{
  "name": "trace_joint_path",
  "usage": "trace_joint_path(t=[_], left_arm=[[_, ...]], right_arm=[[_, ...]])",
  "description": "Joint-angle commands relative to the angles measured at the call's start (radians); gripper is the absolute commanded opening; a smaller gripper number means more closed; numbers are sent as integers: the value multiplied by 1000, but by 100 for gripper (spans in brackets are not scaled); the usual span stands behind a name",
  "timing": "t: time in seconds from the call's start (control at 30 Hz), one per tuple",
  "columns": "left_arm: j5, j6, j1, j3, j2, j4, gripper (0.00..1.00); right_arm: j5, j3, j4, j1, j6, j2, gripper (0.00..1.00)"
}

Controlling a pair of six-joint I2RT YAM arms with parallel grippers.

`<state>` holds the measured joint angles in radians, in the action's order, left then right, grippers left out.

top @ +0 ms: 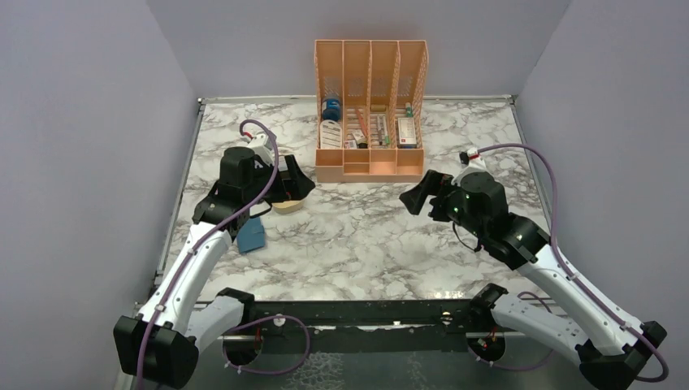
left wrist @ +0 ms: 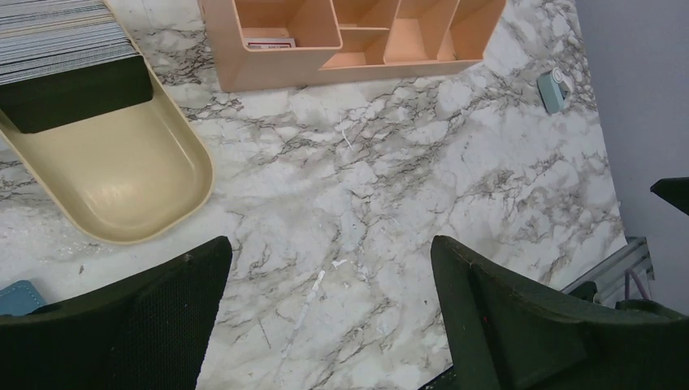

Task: Put the credit cards into the card holder
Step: Pick up the card holder from the center of the board.

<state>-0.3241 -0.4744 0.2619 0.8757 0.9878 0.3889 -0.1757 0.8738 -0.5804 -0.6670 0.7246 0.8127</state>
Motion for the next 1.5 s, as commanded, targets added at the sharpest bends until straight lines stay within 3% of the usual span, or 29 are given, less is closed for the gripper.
trace_joint_path(t=[0.0, 0.17, 0.3, 0.43, 0.67, 0.9, 1.3, 1.47], left_arm=[[2, 16, -1, 21, -31, -22, 96], [172, -9, -3, 11, -22, 16, 96], [391, -64, -14, 38, 52, 136, 96], [470, -134, -111, 57, 157, 247, 94], [614, -284, -262, -8, 205, 276, 90], [608, -368, -362, -80, 286, 266, 90], [487, -360, -366, -227, 337, 138, 89], [381, -340, -361, -272, 337, 120, 81]], right_arm=[[-6, 3, -1, 3, 16, -25, 100], [-10, 4, 4, 2, 3, -40, 100], [-11, -10, -3, 3, 4, -40, 100], [5, -12, 0, 4, -5, -29, 100], [50, -19, 35, 4, -22, -27, 100], [79, -19, 54, 3, -25, -22, 100], [55, -27, 39, 2, -27, 2, 100], [54, -33, 36, 3, -27, 15, 100]])
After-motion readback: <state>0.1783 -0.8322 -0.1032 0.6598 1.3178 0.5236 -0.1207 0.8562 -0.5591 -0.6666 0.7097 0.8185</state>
